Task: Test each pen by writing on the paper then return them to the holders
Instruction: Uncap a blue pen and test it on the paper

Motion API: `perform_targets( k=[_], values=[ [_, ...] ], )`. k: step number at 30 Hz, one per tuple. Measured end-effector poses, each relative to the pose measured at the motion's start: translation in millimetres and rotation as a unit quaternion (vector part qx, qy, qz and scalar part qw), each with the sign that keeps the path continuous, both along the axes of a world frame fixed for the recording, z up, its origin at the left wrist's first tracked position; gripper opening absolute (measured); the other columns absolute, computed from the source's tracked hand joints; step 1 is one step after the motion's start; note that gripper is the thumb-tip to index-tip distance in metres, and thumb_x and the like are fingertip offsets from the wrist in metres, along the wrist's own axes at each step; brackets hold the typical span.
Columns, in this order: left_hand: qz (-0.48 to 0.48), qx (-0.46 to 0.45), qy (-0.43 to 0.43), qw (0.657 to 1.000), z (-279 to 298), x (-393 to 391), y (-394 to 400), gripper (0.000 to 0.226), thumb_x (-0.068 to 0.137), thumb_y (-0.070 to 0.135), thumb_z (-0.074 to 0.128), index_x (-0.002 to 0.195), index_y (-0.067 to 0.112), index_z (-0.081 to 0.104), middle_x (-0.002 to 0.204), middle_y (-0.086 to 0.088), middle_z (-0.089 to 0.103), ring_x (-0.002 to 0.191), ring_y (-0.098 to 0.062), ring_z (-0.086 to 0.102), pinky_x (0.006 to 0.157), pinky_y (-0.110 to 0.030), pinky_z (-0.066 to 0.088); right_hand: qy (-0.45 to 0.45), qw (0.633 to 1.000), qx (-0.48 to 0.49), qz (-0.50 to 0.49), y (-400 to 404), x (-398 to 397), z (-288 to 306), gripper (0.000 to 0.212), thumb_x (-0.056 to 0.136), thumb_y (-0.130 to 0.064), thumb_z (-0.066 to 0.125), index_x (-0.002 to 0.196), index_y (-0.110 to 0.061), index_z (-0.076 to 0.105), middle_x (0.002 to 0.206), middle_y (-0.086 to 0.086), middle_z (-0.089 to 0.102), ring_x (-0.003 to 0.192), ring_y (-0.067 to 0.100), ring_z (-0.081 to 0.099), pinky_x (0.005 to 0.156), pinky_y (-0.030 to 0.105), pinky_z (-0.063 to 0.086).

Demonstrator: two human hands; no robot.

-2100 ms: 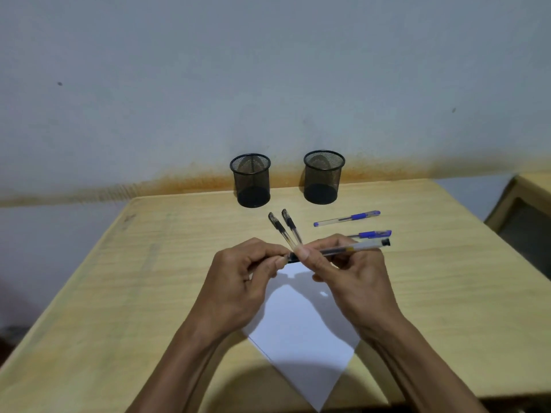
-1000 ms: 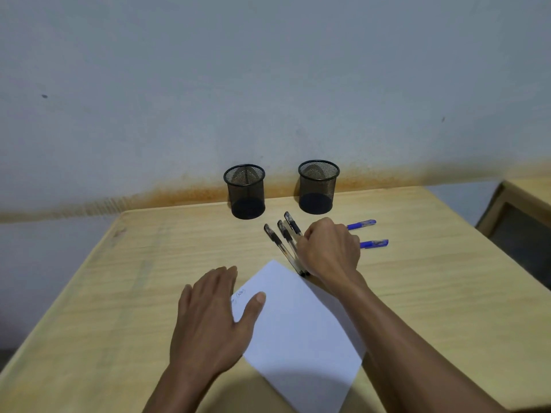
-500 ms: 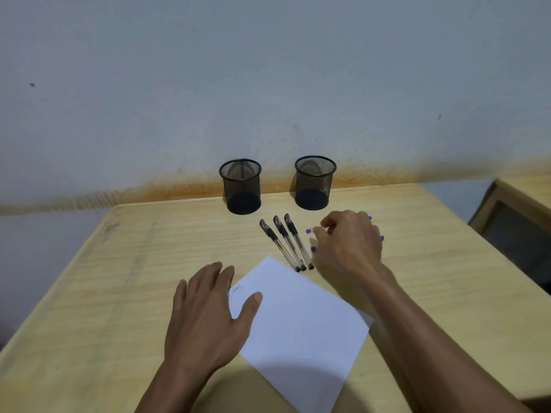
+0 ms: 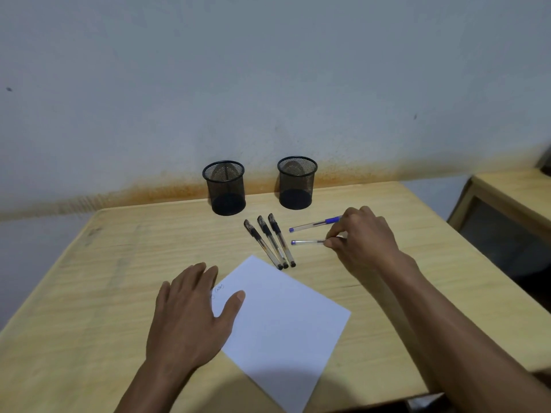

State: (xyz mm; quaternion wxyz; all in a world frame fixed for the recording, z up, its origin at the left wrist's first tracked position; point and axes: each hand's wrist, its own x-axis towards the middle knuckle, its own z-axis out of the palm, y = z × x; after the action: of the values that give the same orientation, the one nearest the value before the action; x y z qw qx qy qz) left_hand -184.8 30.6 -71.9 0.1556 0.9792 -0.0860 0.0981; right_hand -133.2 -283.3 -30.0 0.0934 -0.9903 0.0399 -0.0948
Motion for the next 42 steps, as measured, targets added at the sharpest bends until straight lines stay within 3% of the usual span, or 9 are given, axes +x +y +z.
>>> perform_targets(
  k=[3,5,8,12,16,25,29,35,42],
  values=[
    [0.0,-0.001,0.009,1.0,1,-1,1,0.083,0.082,0.076,0.024,0.141,0.022,0.047,0.15,0.005,0.042,0.143,-0.012,0.029,0.119,-0.046,0.02,-0.016,1.0,0.011,0.004,1,-6,0,0.013,0.093,-0.039,0.067,0.095,-0.03,0.076,0.103,-0.003,0.065,0.102,0.023,0.053,0.081,0.041,0.045],
    [0.003,-0.017,0.017,1.0,2,-1,0,0.085,0.081,0.079,0.025,0.14,0.023,0.048,0.148,0.006,0.044,0.141,-0.012,0.031,0.119,-0.046,0.019,-0.049,0.988,0.143,0.015,4,-13,4,0.011,0.094,-0.031,0.067,0.09,-0.023,0.072,0.093,-0.005,0.069,0.086,0.017,0.059,0.074,0.037,0.048],
    [-0.004,-0.108,-0.02,0.994,11,-3,-5,0.076,0.079,0.079,0.037,0.13,0.025,0.055,0.132,0.012,0.056,0.128,-0.014,0.047,0.113,-0.05,0.029,-0.093,0.923,0.369,0.061,26,-35,18,0.001,0.096,-0.023,0.069,0.097,-0.024,0.07,0.071,-0.011,0.064,0.058,0.007,0.056,0.061,0.024,0.046],
    [-0.069,-0.22,-0.114,0.966,36,-12,-22,0.054,0.081,0.063,0.054,0.124,0.033,0.062,0.119,0.019,0.059,0.112,-0.007,0.052,0.1,-0.039,0.041,-0.057,0.812,0.57,0.111,72,-60,29,0.005,0.095,-0.013,0.069,0.097,-0.015,0.073,0.075,-0.003,0.069,0.067,0.009,0.064,0.067,0.024,0.056],
    [-0.143,-0.189,-0.175,0.956,46,-12,-35,0.039,0.086,0.048,0.058,0.114,0.024,0.07,0.103,0.015,0.068,0.094,-0.002,0.055,0.086,-0.034,0.046,-0.051,0.745,0.659,0.091,102,-68,30,0.004,0.09,-0.02,0.074,0.091,-0.016,0.075,0.076,0.001,0.075,0.072,0.012,0.071,0.071,0.031,0.057],
    [-0.165,-0.185,-0.2,0.948,47,-10,-18,0.023,0.09,0.025,0.055,0.09,0.014,0.075,0.077,0.004,0.07,0.068,-0.016,0.062,0.063,-0.026,0.044,-0.023,0.755,0.638,0.152,106,-61,34,0.002,0.088,-0.009,0.075,0.086,-0.008,0.075,0.07,0.004,0.073,0.066,0.013,0.07,0.067,0.024,0.056],
    [-0.023,-0.264,-0.076,0.961,38,-8,34,0.021,0.09,0.01,0.066,0.081,0.027,0.075,0.076,0.022,0.071,0.074,0.0,0.066,0.067,-0.017,0.048,-0.099,0.669,0.728,0.111,70,-47,52,0.012,0.077,-0.016,0.073,0.084,-0.007,0.071,0.068,0.007,0.072,0.058,0.011,0.066,0.06,0.019,0.055],
    [0.034,-0.222,-0.047,0.973,32,20,52,0.007,0.083,0.021,0.077,0.089,0.024,0.077,0.079,0.016,0.07,0.075,0.003,0.063,0.064,-0.005,0.04,-0.014,0.734,0.672,0.097,93,-47,26,0.007,0.094,-0.007,0.067,0.091,-0.001,0.07,0.073,0.013,0.073,0.063,0.017,0.068,0.068,0.032,0.059],
    [0.103,-0.212,0.014,0.972,20,62,43,0.016,0.077,0.037,0.078,0.088,0.025,0.078,0.104,0.002,0.07,0.108,-0.019,0.06,0.09,-0.038,0.05,0.011,0.744,0.667,0.037,121,-49,4,0.012,0.094,-0.016,0.07,0.098,-0.006,0.074,0.081,0.016,0.079,0.07,0.018,0.075,0.064,0.028,0.062]
  ],
)
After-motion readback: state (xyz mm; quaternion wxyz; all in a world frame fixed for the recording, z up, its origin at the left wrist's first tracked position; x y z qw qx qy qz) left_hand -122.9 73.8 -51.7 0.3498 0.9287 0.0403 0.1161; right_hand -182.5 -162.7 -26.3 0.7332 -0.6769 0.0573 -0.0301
